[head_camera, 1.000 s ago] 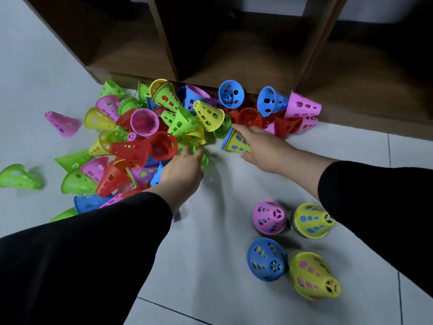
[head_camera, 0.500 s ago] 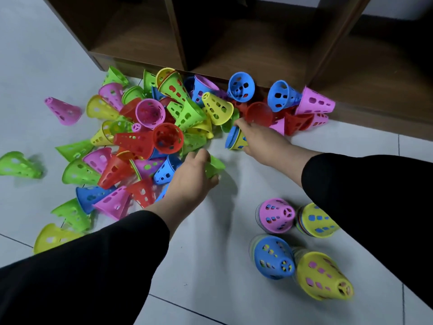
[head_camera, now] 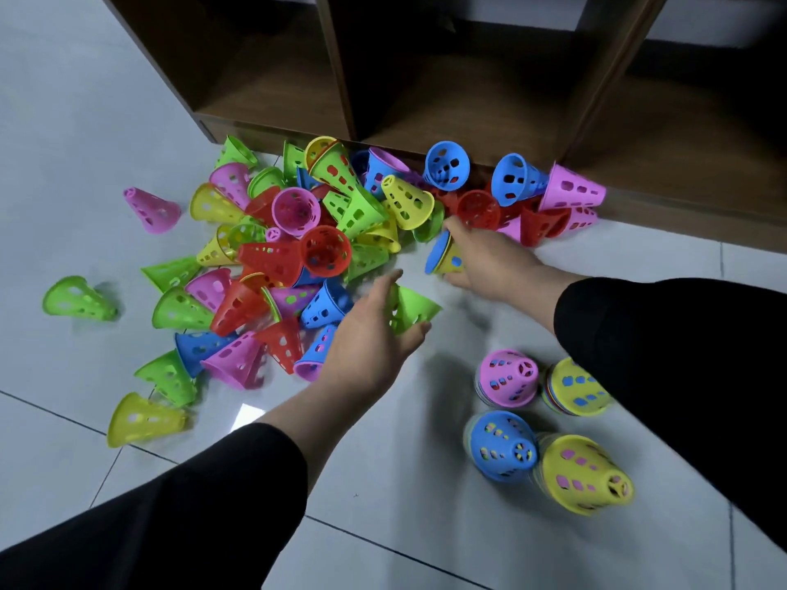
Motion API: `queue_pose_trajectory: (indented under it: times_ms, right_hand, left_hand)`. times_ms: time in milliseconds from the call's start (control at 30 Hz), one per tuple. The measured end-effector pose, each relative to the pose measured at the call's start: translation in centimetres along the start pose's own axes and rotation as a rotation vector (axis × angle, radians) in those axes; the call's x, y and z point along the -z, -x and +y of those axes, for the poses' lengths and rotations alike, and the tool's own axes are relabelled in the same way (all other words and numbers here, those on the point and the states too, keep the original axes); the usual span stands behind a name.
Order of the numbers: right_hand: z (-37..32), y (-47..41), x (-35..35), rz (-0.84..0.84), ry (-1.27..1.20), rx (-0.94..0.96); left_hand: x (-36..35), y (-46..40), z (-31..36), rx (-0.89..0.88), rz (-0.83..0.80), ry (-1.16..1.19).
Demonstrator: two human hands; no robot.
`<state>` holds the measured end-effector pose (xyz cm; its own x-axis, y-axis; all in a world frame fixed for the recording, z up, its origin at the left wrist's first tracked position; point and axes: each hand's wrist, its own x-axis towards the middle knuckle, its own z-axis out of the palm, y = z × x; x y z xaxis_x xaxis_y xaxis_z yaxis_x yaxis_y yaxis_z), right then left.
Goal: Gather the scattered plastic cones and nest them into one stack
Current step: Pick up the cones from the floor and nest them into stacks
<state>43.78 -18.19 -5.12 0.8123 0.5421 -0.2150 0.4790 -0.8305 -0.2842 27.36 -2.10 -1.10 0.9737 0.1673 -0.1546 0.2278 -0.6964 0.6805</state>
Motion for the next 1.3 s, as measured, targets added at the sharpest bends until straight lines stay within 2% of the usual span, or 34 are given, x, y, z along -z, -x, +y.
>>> queue_pose_trajectory:
  times_ms: [67, 133, 233, 333, 467, 600, 733, 867, 1033, 1100, 1167, 1300]
  right_hand:
    - [0.5, 1.7, 2.6, 0.081, -0.111, -0.030]
    - [1.3, 4.5, 5.6, 0.093, -0.198, -0.051]
    - [2.9, 10.6, 9.7, -0.003, -0.165, -0.048]
    - [4.4, 16.4, 11.6, -0.112, -0.071, -0.088]
    - [5.3, 20.5, 11.7, -0.199, 0.027, -0.089]
    - [5.1, 20.8, 9.4, -0.319, 0.189, -0.028]
    - [3.7, 20.1, 6.8, -0.385, 0.243, -0.038]
    - [2.0, 19.8, 8.9, -0.316, 0.271, 0.017]
    - [-5.4, 17.9, 12.2, -0.249, 0.183, 0.063]
    - [-9.5, 16.0, 11.5, -0.213, 0.157, 0.102]
    - [-13.3, 13.8, 9.8, -0.217, 0.124, 0.113]
    - [-18.4, 10.1, 5.2, -0.268, -0.073, -0.034]
  left_hand:
    - [0.1, 0.6, 1.0, -0.073, -0.056, -0.019]
    - [0.0, 1.0, 2.2, -0.152, -0.139, -0.072]
    - [-0.2, 1.5, 4.5, -0.305, -0.221, -0.157]
    - [-0.4, 1.4, 6.9, -0.377, -0.288, -0.248]
    - [-0.9, 0.7, 8.0, -0.452, -0.424, -0.439]
    - [-3.0, 0.4, 8.5, -0.454, -0.526, -0.618]
    - [-3.3, 1.1, 9.8, -0.425, -0.602, -0.588]
    - [3.4, 0.3, 9.8, -0.447, -0.536, -0.648]
    - [12.8, 1.4, 3.1, -0.247, -0.314, -0.628]
    - [14.2, 2.7, -1.2, -0.128, -0.208, -0.581]
    - [14.5, 4.2, -5.0, -0.042, -0.180, -0.567]
    - [12.2, 6.1, -10.5, -0.040, -0.175, -0.481]
